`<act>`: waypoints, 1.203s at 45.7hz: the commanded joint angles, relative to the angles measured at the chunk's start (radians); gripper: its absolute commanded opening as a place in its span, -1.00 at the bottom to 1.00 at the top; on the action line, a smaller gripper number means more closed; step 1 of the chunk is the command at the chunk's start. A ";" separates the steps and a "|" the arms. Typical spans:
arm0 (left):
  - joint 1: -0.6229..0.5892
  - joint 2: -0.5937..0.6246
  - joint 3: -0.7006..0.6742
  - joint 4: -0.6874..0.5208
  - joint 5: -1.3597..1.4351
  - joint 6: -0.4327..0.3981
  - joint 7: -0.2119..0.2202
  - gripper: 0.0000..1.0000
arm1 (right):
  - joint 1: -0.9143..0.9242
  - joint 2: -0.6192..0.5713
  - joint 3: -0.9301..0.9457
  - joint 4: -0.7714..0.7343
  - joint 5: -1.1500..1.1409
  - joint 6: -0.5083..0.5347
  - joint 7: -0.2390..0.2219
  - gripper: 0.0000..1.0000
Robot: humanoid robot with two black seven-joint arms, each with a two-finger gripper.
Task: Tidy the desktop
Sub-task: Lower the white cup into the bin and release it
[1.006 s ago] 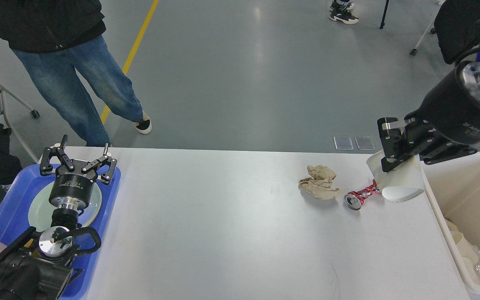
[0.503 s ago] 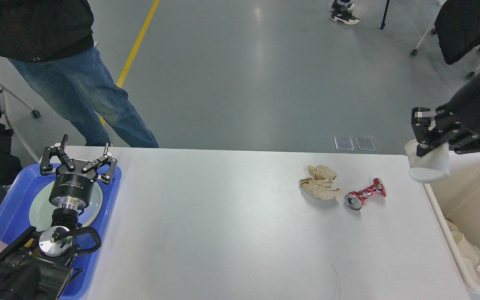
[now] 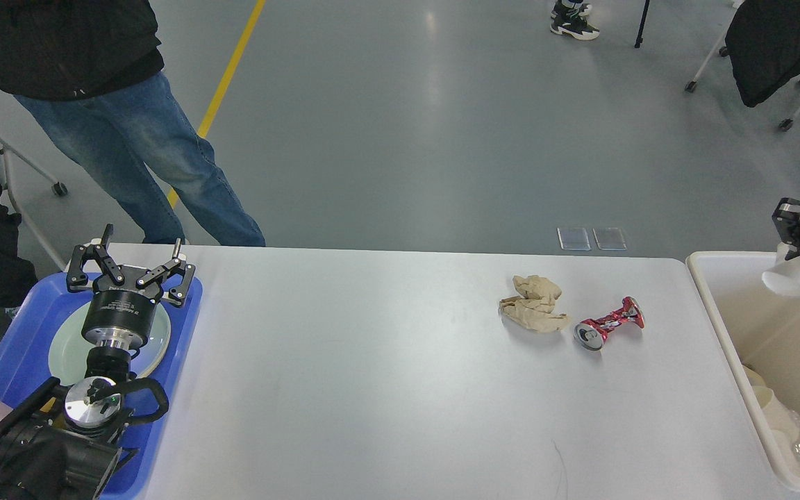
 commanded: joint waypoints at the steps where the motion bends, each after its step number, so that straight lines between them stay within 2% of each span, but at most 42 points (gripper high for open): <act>1: 0.001 0.000 0.000 0.000 0.000 -0.001 0.000 0.93 | -0.170 -0.027 0.099 -0.116 -0.002 -0.069 0.000 -1.00; 13: -0.001 -0.001 0.000 0.000 0.000 0.000 0.000 0.93 | -0.593 -0.010 0.253 -0.383 -0.005 -0.365 0.000 -1.00; 25: 0.001 0.000 -0.002 0.000 0.000 0.000 0.000 0.93 | -0.983 0.092 0.396 -0.730 -0.002 -0.463 0.005 -1.00; 32: 0.001 0.000 -0.002 0.002 0.000 -0.001 0.000 0.93 | -1.164 0.172 0.448 -0.874 -0.002 -0.519 0.006 -1.00; 46: 0.001 0.000 -0.001 0.002 0.000 0.000 0.000 0.93 | -1.293 0.230 0.457 -0.922 0.000 -0.614 0.000 -1.00; 55: 0.001 0.000 -0.002 0.002 0.000 0.000 0.000 0.93 | -1.305 0.232 0.462 -0.922 0.000 -0.620 -0.001 -1.00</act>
